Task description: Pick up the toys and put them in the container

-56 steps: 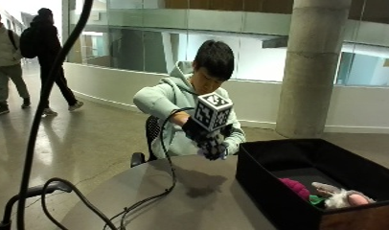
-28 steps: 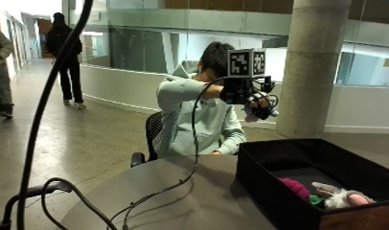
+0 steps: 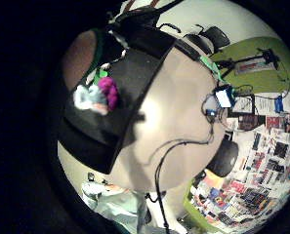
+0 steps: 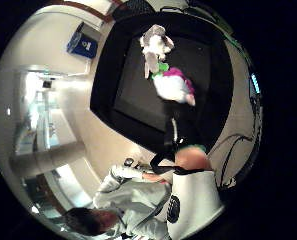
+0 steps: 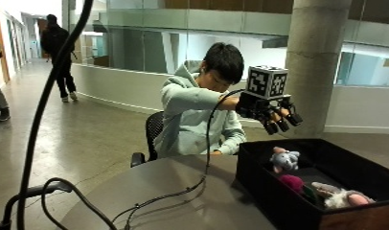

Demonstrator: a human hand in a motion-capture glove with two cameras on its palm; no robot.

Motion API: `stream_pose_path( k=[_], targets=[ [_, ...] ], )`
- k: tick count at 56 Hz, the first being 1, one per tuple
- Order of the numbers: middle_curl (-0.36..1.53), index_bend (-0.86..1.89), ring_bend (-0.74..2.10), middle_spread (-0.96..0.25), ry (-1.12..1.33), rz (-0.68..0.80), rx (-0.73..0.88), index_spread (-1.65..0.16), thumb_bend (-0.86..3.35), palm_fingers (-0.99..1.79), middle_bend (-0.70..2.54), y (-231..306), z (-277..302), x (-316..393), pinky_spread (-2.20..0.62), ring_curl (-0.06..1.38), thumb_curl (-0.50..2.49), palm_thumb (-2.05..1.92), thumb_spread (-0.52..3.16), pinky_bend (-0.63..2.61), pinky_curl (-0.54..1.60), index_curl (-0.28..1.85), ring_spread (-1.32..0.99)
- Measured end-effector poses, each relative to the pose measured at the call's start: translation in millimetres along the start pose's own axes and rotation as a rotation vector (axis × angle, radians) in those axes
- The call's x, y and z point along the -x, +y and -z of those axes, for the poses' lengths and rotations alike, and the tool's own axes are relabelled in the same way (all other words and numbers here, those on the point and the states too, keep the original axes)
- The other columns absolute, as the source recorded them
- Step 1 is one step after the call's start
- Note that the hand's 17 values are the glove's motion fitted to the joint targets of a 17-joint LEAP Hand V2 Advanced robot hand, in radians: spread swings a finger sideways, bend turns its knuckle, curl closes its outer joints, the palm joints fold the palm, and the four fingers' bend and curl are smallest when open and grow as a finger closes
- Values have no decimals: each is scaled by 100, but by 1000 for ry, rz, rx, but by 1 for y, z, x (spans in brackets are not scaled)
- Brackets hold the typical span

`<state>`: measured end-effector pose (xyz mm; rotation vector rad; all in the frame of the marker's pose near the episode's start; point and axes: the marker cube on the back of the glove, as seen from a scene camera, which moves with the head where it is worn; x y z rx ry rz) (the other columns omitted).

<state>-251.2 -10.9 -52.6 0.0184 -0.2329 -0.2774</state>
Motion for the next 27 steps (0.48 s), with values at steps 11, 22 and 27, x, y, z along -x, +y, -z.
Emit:
stream_pose_path(
  k=[11,22,27],
  targets=[
    [43,14,48,-4,21,-6,-57,-20,-1,-18,12,16,-9,-19,-6,47,55,43,139,104,43,38,-18],
    [37,25,46,-4,18,-24,-255,-22,-2,-4,11,37,-13,-87,-4,46,49,36,142,95,39,42,-18],
    [34,28,53,-4,-57,-81,-297,-22,-1,0,10,55,-13,-109,-5,47,46,33,145,95,38,43,-19]
  ],
)
